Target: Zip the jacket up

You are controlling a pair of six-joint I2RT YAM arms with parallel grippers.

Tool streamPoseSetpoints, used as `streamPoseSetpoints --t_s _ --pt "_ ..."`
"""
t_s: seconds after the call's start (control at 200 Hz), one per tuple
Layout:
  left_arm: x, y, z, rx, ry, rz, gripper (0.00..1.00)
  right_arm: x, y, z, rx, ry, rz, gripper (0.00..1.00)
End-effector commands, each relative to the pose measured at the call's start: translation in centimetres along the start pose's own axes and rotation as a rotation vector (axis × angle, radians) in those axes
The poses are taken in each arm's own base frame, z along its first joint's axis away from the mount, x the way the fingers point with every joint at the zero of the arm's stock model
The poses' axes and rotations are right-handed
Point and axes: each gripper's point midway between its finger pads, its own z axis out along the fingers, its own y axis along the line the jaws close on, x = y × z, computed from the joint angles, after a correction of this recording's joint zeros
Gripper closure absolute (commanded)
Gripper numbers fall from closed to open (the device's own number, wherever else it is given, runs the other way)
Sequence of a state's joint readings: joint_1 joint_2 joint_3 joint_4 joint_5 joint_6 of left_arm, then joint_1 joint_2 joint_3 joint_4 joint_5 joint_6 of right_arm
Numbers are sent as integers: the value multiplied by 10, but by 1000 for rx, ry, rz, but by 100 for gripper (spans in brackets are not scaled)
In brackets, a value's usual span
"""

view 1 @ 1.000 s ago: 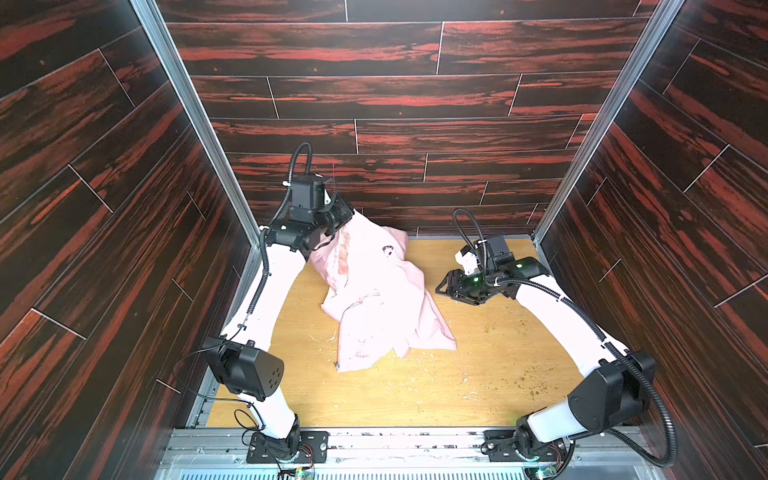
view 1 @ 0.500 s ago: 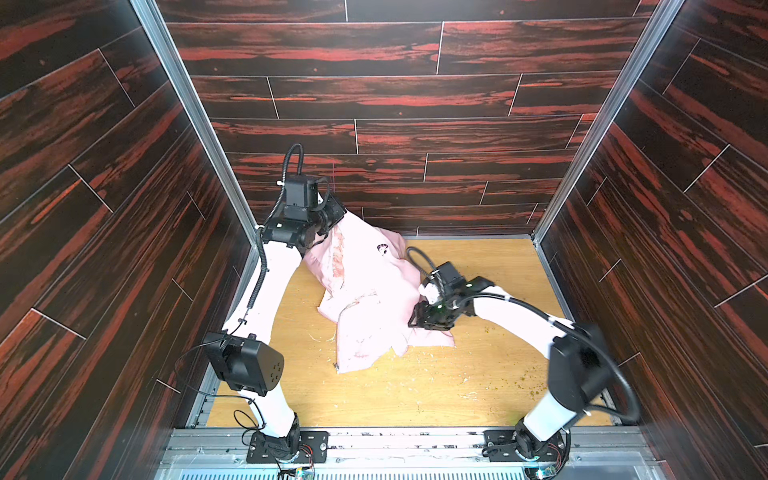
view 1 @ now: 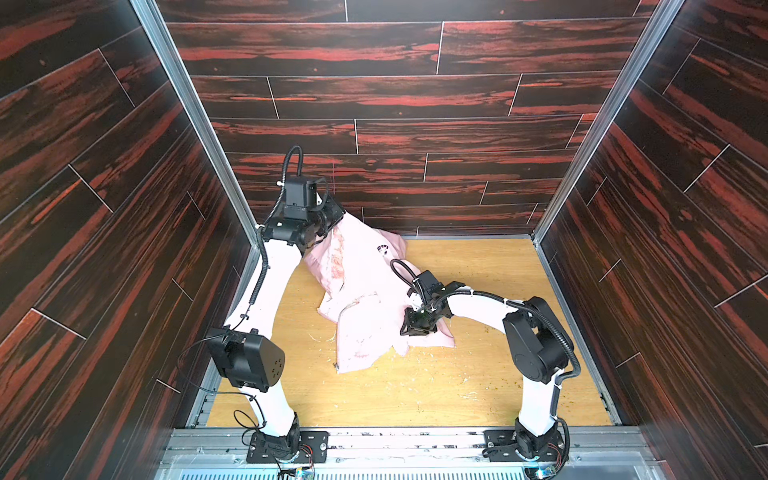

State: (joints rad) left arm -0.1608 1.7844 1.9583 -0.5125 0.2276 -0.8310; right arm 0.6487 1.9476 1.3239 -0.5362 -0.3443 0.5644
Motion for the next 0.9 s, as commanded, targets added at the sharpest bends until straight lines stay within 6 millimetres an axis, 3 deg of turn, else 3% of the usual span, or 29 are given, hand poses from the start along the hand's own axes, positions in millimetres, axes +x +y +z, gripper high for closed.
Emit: streamPoseSetpoints --t_s 0.0,0.12,0.286,0.396,0.541,0.706,0.807,0.892 --pt "-16 -10 -8 31 -39 4 100 -9 12 -20 0 -55 -14 93" --pt "-20 -9 -8 31 -52 4 100 -9 19 -63 22 -138 -29 100" --pt "-24 -10 -3 42 -65 1 100 3 16 -123 57 -210 -30 100" --pt "-24 -14 3 68 -60 -14 100 19 -1 -157 161 -227 -29 100" --pt "-18 -14 15 105 -34 -69 100 43 -41 -198 307 -236 49 100" --pt "13 -16 32 130 18 -108 100 66 -90 -252 435 -313 221 100" --pt "38 -16 47 133 72 -121 100 70 -102 -277 457 -372 265 100" --pt "56 -14 61 131 111 -127 100 72 -102 -279 467 -364 260 100"
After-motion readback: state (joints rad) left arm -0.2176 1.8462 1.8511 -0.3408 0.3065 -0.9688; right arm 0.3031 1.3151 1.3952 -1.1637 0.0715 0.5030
